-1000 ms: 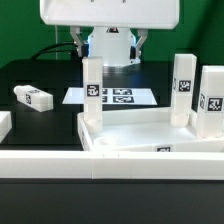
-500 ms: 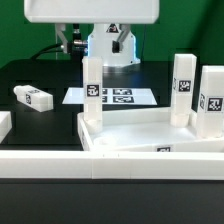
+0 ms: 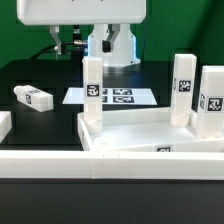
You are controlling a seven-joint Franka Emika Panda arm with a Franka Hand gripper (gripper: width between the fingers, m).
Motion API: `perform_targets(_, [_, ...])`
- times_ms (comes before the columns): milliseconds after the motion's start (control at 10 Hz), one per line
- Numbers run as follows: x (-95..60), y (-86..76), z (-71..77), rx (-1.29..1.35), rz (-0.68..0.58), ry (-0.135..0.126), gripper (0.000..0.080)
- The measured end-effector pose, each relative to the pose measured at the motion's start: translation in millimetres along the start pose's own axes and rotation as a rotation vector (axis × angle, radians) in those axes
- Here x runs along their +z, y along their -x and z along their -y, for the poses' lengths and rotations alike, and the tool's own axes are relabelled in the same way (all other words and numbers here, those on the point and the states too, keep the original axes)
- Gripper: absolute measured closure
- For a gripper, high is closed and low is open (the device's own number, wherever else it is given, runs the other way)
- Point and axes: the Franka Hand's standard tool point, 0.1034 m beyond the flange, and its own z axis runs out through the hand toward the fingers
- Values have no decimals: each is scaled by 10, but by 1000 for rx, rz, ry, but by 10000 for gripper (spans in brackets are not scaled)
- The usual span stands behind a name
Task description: Assemble desk
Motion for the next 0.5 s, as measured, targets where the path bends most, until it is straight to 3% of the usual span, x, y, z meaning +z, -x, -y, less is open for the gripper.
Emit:
perform_targets(100, [31,38,-34,-156,-11,45,151])
perform_targets(300, [120,312,-111,-432,-23,87,151])
perform_targets(400, [149,408,-167,-489,-17,89,151])
perform_targets(500, [171,484,-177,-479,7,52,151])
